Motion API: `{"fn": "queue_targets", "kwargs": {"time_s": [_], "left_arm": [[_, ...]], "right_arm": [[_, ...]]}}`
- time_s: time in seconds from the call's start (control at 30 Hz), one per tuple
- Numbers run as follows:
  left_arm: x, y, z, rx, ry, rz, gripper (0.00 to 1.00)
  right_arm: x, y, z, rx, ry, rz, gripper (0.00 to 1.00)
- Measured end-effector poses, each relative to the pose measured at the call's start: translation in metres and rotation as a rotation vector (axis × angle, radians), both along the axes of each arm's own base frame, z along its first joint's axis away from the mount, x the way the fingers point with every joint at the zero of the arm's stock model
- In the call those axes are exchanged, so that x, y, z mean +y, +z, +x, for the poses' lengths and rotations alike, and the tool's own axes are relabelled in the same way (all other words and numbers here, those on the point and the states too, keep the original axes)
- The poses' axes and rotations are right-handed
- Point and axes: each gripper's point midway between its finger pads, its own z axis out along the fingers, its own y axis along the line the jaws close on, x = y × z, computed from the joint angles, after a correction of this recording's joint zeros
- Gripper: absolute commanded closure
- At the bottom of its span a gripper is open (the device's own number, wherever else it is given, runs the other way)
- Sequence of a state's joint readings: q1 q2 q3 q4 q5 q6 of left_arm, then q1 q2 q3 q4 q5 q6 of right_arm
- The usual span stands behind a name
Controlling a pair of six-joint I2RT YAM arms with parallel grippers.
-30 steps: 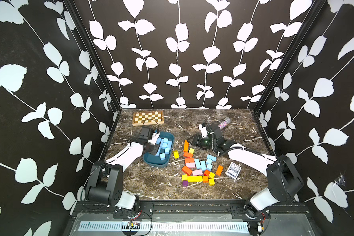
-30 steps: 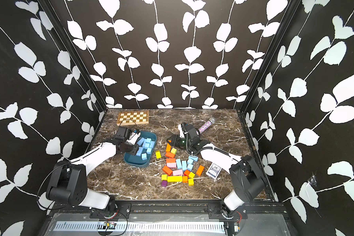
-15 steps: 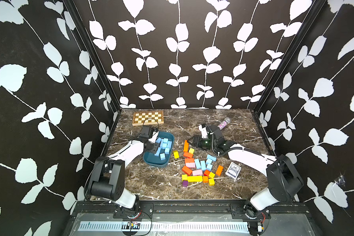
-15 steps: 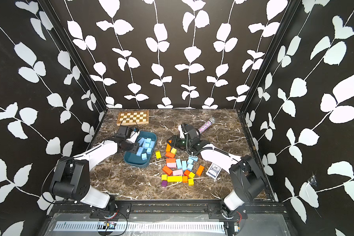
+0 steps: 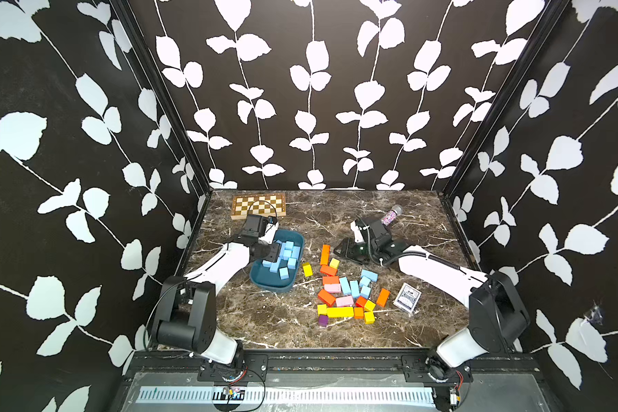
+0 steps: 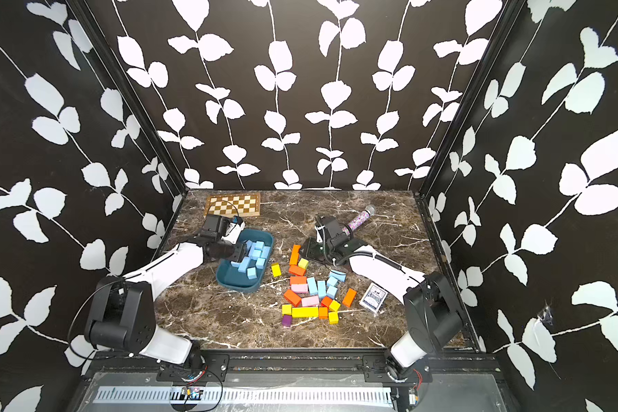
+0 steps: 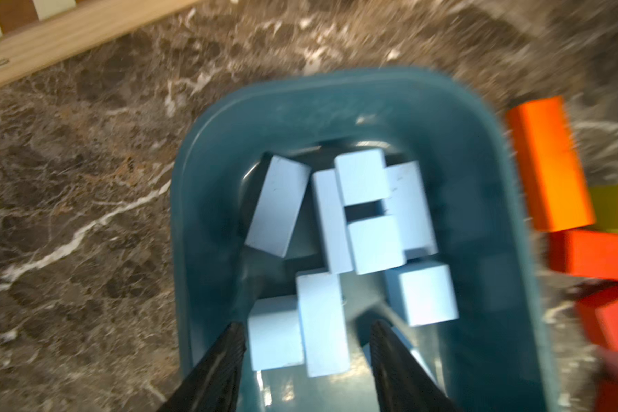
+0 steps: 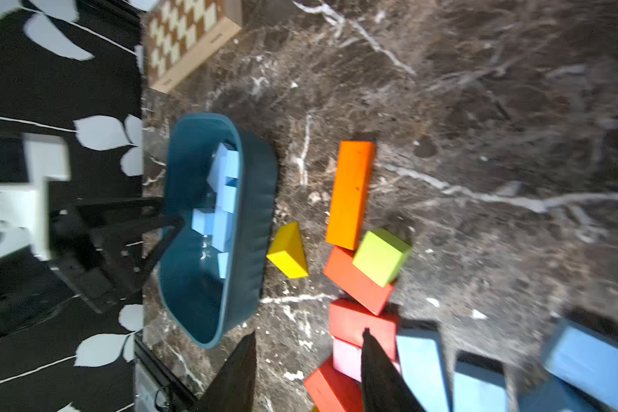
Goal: Pick out the blue building blocks
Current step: Place the building block in the storage box, then pick up the building block from the center of the board.
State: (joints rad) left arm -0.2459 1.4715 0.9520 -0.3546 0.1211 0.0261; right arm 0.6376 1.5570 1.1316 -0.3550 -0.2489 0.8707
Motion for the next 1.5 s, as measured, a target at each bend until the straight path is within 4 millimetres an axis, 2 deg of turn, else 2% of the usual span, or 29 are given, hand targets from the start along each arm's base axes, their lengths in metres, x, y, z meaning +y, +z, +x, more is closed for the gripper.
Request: {"fn": "queue_targets", "kwargs": {"time_s": [0.1, 0.27, 0.47, 0.67, 0.9, 1.1, 1.5], "left_arm": [[-0.007, 0.009, -0.005, -0.02, 0.006, -0.068, 0.39], [-0.012, 0.008, -0.011, -0.007, 0.013, -0.124, 0.39], [-0.015, 0.008, -0.016, -0.004, 0.011, -0.147, 0.39], [-0.017, 0.016, -0.017, -0.03, 0.005, -0.168, 0.39], [-0.017, 0.013, -0.021, -0.021, 0.002, -0.177, 0.39], [-0.018, 0.014, -0.021, -0.022, -0.001, -0.18, 0.39], [-0.021, 0.011, -0.023, -0.016, -0.005, -0.197, 0.4]], "right_arm": [[-0.02, -0.008, -0.01, 0.048, -0.02, -0.123, 0.54], [-0.056, -0.033, -0.036, 0.18, -0.04, -0.314, 0.49], [-0.08, -0.06, -0.056, 0.326, -0.084, -0.454, 0.47], [-0.081, -0.07, -0.057, 0.349, -0.141, -0.443, 0.47], [-0.075, -0.084, -0.048, 0.349, -0.186, -0.418, 0.47], [-0.082, -0.093, -0.048, 0.359, -0.208, -0.463, 0.48], [-0.09, -0.102, -0.051, 0.363, -0.237, -0.489, 0.61]]}}
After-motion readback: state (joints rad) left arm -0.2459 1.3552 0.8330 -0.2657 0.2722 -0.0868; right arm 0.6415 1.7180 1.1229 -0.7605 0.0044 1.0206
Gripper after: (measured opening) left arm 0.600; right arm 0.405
